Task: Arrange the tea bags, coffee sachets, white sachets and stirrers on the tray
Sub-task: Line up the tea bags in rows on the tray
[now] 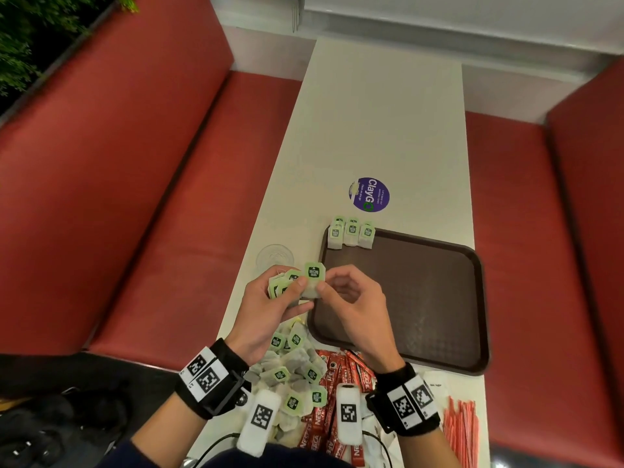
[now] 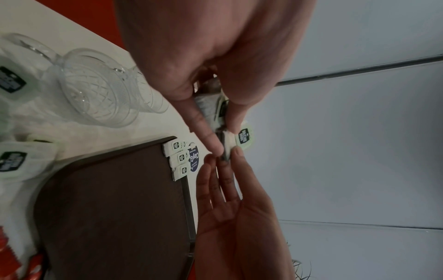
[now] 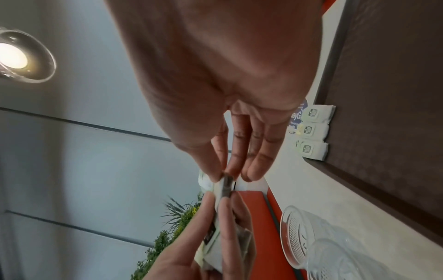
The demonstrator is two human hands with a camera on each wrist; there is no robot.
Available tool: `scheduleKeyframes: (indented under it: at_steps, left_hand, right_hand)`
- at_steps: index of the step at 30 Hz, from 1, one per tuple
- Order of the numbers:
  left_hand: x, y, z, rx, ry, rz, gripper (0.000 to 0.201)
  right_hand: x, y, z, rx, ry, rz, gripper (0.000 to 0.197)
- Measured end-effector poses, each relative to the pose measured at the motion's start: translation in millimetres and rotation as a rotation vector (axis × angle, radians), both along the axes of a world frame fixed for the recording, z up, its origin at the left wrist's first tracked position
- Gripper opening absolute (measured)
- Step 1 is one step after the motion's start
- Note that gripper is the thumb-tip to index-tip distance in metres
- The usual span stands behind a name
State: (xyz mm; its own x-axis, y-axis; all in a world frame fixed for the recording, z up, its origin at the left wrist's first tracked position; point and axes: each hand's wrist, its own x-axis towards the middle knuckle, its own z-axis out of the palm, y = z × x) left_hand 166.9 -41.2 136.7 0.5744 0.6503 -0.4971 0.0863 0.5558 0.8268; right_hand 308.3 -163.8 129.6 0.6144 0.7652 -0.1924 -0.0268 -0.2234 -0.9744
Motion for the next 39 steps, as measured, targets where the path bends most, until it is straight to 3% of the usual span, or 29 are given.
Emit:
scheduleKeyframes:
  at_steps: [5, 10, 17, 24, 39]
  left_hand:
    - [-0.9, 0.3, -2.6, -0.051, -0.017, 0.032, 0.030]
    - [-6.8, 2.0, -5.8, -0.147, -0.036, 0.038, 0.032]
    - [-9.8, 3.1, -1.2, -0.172, -0.043, 0.028, 0.035]
    - [-10.5, 7.7, 1.2, -0.217, -0.025, 0.032, 0.035]
    - [-15.5, 11.8, 1.9, -0.323, -0.059, -0.006, 0.032]
  right_hand:
    - [23.3, 6.1, -17.7, 0.001, 0.053, -0.141, 0.013]
    - [85.5, 27.7, -70.7, -0.203, -0.065, -0.357, 0.011]
    - [129.5, 69.6, -135.4, -0.377, -0.226, -0.299, 0.009]
    - [132.8, 81.5, -151.8, -0.431, -0.275, -0.289, 0.002]
    - [123.4, 74.4, -150.7, -0.408, -0.480, -0.432, 0.019]
